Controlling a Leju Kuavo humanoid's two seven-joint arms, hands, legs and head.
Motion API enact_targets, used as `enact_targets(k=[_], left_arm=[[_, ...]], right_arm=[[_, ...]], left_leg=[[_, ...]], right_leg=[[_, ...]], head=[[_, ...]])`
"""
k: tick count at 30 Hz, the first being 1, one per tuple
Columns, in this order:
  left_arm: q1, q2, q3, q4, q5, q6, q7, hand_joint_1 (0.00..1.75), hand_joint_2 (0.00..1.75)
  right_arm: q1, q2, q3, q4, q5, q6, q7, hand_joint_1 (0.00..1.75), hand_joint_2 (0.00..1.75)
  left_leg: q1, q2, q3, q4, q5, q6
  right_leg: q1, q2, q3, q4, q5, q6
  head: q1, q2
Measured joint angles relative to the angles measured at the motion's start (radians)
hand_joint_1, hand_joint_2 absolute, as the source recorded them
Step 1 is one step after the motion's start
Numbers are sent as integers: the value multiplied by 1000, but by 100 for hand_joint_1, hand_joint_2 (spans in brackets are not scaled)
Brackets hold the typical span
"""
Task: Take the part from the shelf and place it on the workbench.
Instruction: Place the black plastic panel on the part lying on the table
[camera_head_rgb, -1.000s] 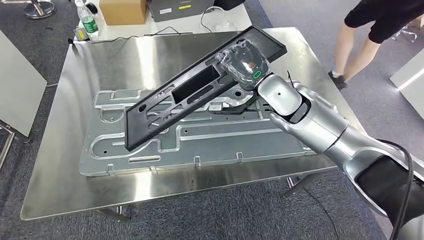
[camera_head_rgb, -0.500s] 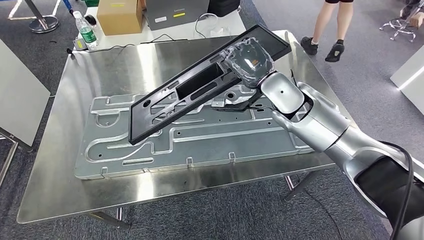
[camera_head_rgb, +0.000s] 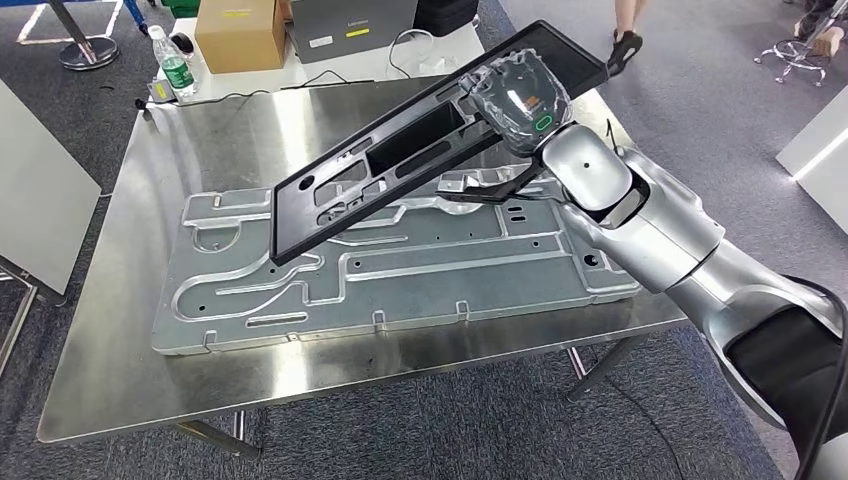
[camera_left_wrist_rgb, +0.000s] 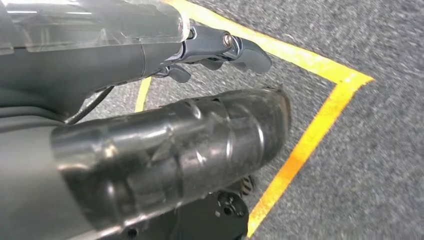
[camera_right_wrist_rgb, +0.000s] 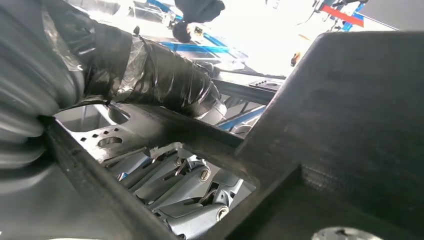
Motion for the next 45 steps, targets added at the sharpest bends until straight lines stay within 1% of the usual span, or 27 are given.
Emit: enact_targets(k=[11, 12, 15, 16, 17, 19, 20, 21, 22, 23, 24, 25, 26, 27, 28, 30, 31, 32, 34, 35, 36, 37, 39, 40, 41, 42, 45], left_arm=[[-3, 2, 19, 0, -20, 25, 10, 0, 0], [-3, 4, 19, -1, -22, 26, 13, 0, 0], [-6, 6, 20, -5, -26, 30, 18, 0, 0], [-6, 4, 21, -5, -27, 31, 21, 0, 0], [-6, 4, 21, -5, -28, 32, 23, 0, 0], [-5, 4, 22, -5, -29, 35, 27, 0, 0], [-5, 4, 23, -5, -29, 36, 30, 0, 0], [-4, 4, 23, -5, -30, 38, 34, 0, 0], [-4, 4, 24, -5, -30, 40, 37, 0, 0], [-4, 4, 26, -5, -30, 41, 39, 0, 0], [-4, 6, 29, -5, -30, 42, 39, 0, 0], [-4, 8, 32, -5, -30, 42, 38, 0, 0], [-5, 8, 35, -6, -30, 43, 37, 0, 0], [-6, 8, 37, -6, -30, 42, 36, 0, 0], [-9, 6, 38, -6, -30, 42, 36, 0, 0], [-14, 2, 39, -7, -30, 41, 35, 0, 0], [-16, 2, 40, -7, -30, 41, 35, 0, 0], [-17, 2, 40, -7, -30, 42, 35, 0, 0], [-18, 2, 41, -7, -30, 42, 35, 0, 0], [-17, 2, 41, -7, -30, 42, 35, 0, 0], [-16, 2, 41, -7, -30, 42, 36, 0, 0], [-16, 2, 41, -7, -30, 42, 36, 0, 0], [-16, 3, 42, -7, -30, 42, 36, 0, 0], [-16, 4, 42, -7, -30, 42, 36, 0, 0], [-17, 5, 42, -7, -30, 42, 36, 0, 0], [-17, 6, 42, -7, -30, 42, 36, 0, 0], [-17, 5, 42, -7, -30, 42, 36, 0, 0]], right_arm=[[18, -14, -10, -14, 3, -2, -5, 175, 175], [19, -15, -10, -14, 3, -2, -6, 175, 175], [24, -20, -13, -18, 3, -4, -7, 175, 175], [24, -23, -15, -20, 4, -6, -8, 175, 175], [25, -24, -17, -21, 4, -8, -8, 175, 175], [29, -26, -21, -22, 4, -11, -9, 175, 175], [33, -27, -22, -22, 4, -12, -9, 175, 175], [36, -28, -23, -22, 4, -12, -9, 175, 175], [39, -29, -23, -22, 4, -12, -9, 175, 175], [42, -30, -23, -22, 4, -12, -9, 175, 175], [45, -32, -24, -20, 4, -12, -9, 175, 175], [49, -33, -24, -19, 4, -12, -9, 175, 175], [55, -35, -25, -20, 4, -12, -9, 175, 175], [61, -36, -25, -20, 4, -12, -9, 175, 175], [66, -37, -26, -24, 4, -13, -9, 175, 175], [72, -41, -29, -29, 5, -14, -10, 175, 175], [76, -42, -31, -29, 6, -14, -10, 175, 175], [83, -43, -32, -29, 6, -14, -10, 175, 175], [98, -43, -32, -26, 7, -13, -10, 175, 175], [101, -42, -32, -26, 6, -13, -10, 175, 175], [101, -41, -32, -27, 6, -13, -10, 175, 175], [97, -40, -32, -28, 6, -13, -11, 175, 175], [88, -40, -32, -31, 7, -13, -11, 175, 175], [83, -40, -32, -31, 6, -13, -11, 175, 175], [79, -40, -32, -32, 6, -14, -10, 175, 175], [76, -40, -32, -32, 6, -14, -10, 175, 175], [74, -40, -33, -32, 6, -14, -10, 175, 175]], left_leg=[[0, 0, 0, 2, 0, 0], [-2, 1, -1, -3, -2, 7], [1, 7, 34, -54, 2, 47], [5, 11, 52, -73, 7, 53], [8, 13, 64, -85, 10, 53], [17, 18, 83, -91, 5, 41], [24, 19, 94, -91, -1, 32], [33, 19, 106, -88, -9, 19], [44, 19, 119, -84, -22, 6], [52, 18, 128, -75, -38, -10], [60, 17, 132, -60, -57, -27], [64, 17, 128, -44, -75, -43], [66, 17, 119, -31, -89, -58], [68, 17, 115, -25, -97, -68], [70, 17, 111, -27, -98, -75], [73, 18, 96, 9, -88, -78], [72, 18, 69, 62, -88, -74], [65, 19, 31, 132, -102, -65], [42, 20, -52, 257, -165, -44], [29, 19, -83, 286, -185, -33], [18, 19, -102, 283, -178, -20], [6, 19, -107, 249, -142, -5], [-16, 19, -92, 135, -37, 33], [-25, 20, -83, 83, -3, 48], [-32, 19, -77, 51, 17, 58], [-35, 19, -75, 35, 21, 60], [-37, 15, -69, 15, 33, 47]], right_leg=[[0, 0, -1, 0, 1, 0], [-2, 0, 0, 0, 4, 2], [-8, -2, -16, 27, 17, 11], [-9, -3, -38, 60, 10, 13], [-12, -3, -71, 111, -5, 16], [-21, -3, -154, 221, -26, 28], [-29, -5, -184, 248, -23, 37], [-39, -7, -199, 241, -7, 48], [-50, -11, -197, 199, 22, 61], [-62, -18, -186, 138, 66, 76], [-69, -21, -183, 87, 98, 85], [-72, -20, -186, 59, 121, 82], [-73, -18, -198, 53, 133, 73], [-69, -13, -212, 69, 122, 57], [-68, -11, -218, 82, 117, 41], [-65, -11, -212, 87, 106, 25], [-60, -10, -200, 81, 101, 18], [-55, -10, -185, 71, 96, 12], [-39, -8, -154, 53, 87, 1], [-30, -6, -141, 48, 83, -5], [-21, -3, -132, 45, 78, -10], [-12, 0, -123, 44, 74, -15], [2, 2, -109, 41, 67, -22], [6, 3, -105, 38, 66, -22], [6, 4, -104, 35, 67, -20], [6, 4, -105, 32, 68, -17], [8, 4, -106, 30, 65, -14]], head=[[0, 0], [0, 0], [0, 0], [0, 0], [1, 0], [0, 0], [0, -1], [0, 0], [0, -1], [0, -1], [0, -1], [0, -1], [-1, -1], [-2, -1], [-2, 0], [-3, 0], [-3, 0], [-3, 0], [-2, 0], [-3, 0], [-3, 0], [-3, 0], [-2, 0], [-2, 0], [-2, 0], [-2, 0], [-2, 0]])
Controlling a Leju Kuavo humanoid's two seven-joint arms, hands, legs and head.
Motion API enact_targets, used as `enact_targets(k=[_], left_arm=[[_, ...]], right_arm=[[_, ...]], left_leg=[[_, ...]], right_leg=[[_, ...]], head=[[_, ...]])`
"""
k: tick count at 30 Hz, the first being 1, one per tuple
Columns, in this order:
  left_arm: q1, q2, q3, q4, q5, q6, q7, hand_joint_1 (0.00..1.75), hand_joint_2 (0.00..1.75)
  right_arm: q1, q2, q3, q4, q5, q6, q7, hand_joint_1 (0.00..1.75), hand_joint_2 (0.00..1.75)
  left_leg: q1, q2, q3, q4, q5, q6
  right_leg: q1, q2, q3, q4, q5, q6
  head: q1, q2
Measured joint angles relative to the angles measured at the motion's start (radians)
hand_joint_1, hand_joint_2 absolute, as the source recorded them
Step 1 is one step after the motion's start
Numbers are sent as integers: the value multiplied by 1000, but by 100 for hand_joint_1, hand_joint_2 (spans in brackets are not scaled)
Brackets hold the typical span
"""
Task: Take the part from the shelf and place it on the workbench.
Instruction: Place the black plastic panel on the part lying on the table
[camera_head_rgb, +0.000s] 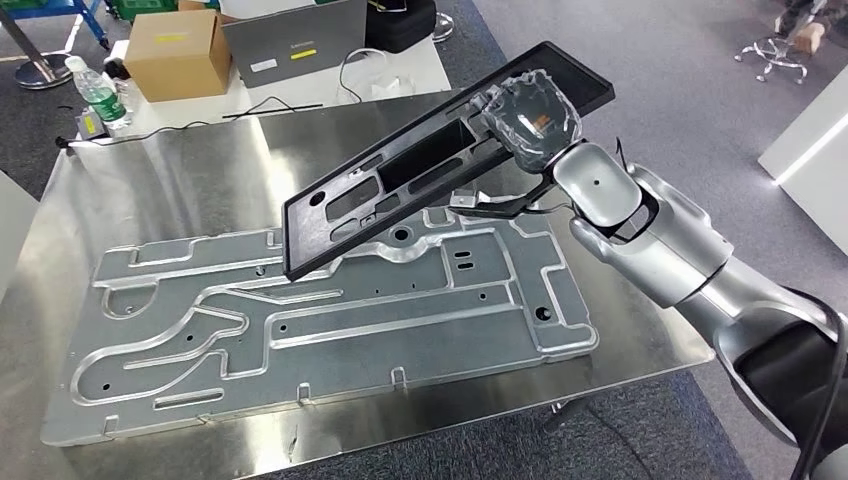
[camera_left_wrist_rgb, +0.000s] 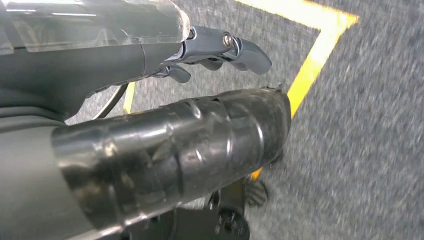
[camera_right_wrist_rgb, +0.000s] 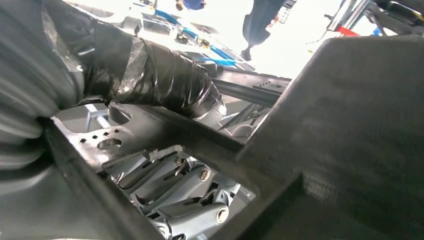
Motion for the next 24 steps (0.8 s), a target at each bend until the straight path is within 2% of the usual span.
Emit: enact_targets(k=[5, 10, 18, 22, 24], left_arm=[[3, 0, 0, 0, 0, 0, 0, 0, 0], [4, 0, 2, 0, 0, 1, 0, 0, 0], [3, -2, 7, 0, 0, 0, -16, 0, 0], [4, -2, 16, 0, -2, 6, -41, 0, 175], [4, -2, 23, 0, -6, 19, -46, 0, 175]], right_arm=[[-2, 0, 0, 0, 0, 0, 0, 175, 175], [-6, 0, 0, 0, 0, 0, 0, 175, 175], [-7, 0, 0, 0, 2, -1, 0, 175, 175], [-2, -9, -3, -8, -1, 0, -2, 0, 0], [9, -21, -9, -21, -5, 0, -3, 0, 0]], left_leg=[[-1, -4, -2, -1, 5, -12], [-1, -5, -4, -1, 6, -8], [-2, -5, -4, 0, 4, -2], [-2, -5, -3, 0, 3, 0], [-2, -5, -3, 0, 3, 0]], right_leg=[[-3, -2, 2, -9, 7, -4], [-4, -2, 8, -20, 14, 2], [-4, -2, 10, -25, 15, 5], [-4, -2, 10, -25, 15, 6], [-4, -2, 10, -26, 15, 6]], head=[[0, 0], [0, 0], [0, 0], [0, 0], [0, 0]])
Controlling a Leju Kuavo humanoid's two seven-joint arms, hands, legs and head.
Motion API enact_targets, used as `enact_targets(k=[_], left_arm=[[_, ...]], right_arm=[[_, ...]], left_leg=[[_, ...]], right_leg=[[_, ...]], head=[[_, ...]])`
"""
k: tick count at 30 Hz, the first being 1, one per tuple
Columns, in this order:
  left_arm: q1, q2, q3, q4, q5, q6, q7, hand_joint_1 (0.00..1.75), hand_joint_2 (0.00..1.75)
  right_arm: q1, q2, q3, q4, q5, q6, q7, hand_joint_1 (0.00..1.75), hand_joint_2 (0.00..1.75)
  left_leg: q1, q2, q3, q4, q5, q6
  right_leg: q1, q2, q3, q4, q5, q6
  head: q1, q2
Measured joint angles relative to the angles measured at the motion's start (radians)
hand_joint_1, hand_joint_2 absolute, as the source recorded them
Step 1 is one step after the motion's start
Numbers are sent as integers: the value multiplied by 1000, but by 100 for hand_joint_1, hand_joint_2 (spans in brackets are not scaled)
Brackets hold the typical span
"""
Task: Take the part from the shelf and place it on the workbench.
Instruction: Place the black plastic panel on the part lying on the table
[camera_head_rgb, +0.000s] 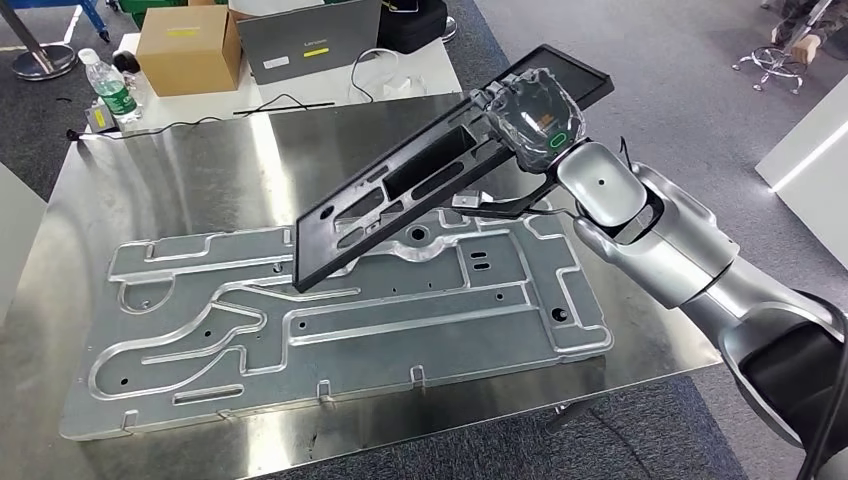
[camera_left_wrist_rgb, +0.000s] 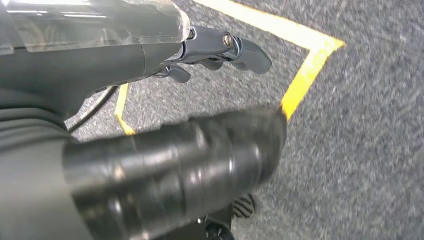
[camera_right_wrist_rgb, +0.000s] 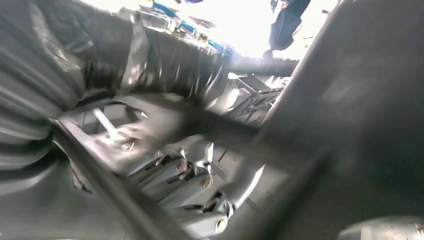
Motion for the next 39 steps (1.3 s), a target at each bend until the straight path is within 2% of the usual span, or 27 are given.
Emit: enact_targets(k=[4, 16, 39], left_arm=[[1, 0, 11, 0, 4, 11, 2, 0, 0], [0, 0, 47, 0, 4, 22, 15, 0, 0], [-4, 0, 57, 0, -12, 27, 25, 0, 0]], right_arm=[[26, -22, -17, -20, -7, 0, -2, 0, 0], [59, -71, -66, -62, -57, 22, -20, 0, 0], [44, -69, -72, -60, -56, 33, -23, 0, 0]], left_leg=[[0, 1, 0, 0, 0, 0], [0, 1, 1, 0, 0, 0], [0, 0, 1, 0, 1, 2]], right_leg=[[0, 1, 0, 0, 0, 0], [0, 1, 0, 0, 1, 1], [0, 0, 2, 0, 1, 1]], head=[[0, 0], [0, 0], [0, 0]])
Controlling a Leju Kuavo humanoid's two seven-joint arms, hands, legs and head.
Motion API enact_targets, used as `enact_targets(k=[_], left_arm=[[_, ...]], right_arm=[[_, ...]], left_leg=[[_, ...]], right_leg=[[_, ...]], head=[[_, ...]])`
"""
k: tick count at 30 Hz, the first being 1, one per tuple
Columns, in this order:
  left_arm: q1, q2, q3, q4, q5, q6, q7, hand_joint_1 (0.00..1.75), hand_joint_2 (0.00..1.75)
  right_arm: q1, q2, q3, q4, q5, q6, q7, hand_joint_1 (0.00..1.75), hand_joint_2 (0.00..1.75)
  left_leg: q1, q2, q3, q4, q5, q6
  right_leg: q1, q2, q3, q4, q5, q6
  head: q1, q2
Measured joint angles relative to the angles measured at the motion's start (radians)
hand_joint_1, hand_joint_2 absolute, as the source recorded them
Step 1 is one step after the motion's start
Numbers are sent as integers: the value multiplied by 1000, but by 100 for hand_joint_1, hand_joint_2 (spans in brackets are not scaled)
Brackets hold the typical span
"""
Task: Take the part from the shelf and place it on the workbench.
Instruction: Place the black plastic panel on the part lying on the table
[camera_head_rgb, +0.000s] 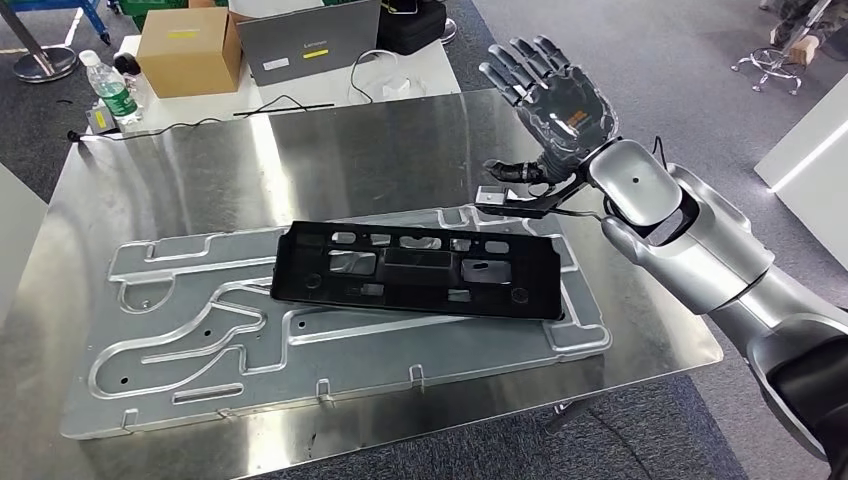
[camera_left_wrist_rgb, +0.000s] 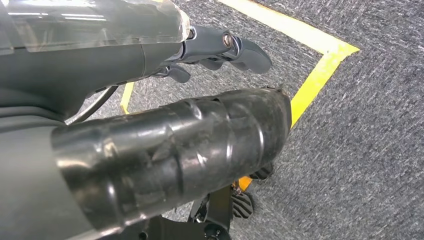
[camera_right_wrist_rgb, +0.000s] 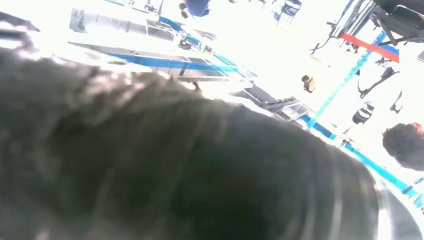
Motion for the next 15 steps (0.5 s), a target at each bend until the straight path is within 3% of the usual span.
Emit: enact_targets(k=[15], left_arm=[[0, 0, 13, 0, -11, 7, 2, 0, 0]], right_arm=[[-15, 8, 1, 17, -34, 7, -6, 0, 0]], left_leg=[[0, 0, 0, 0, 1, 1]], right_leg=[[0, 0, 0, 0, 1, 1]], head=[[0, 0]])
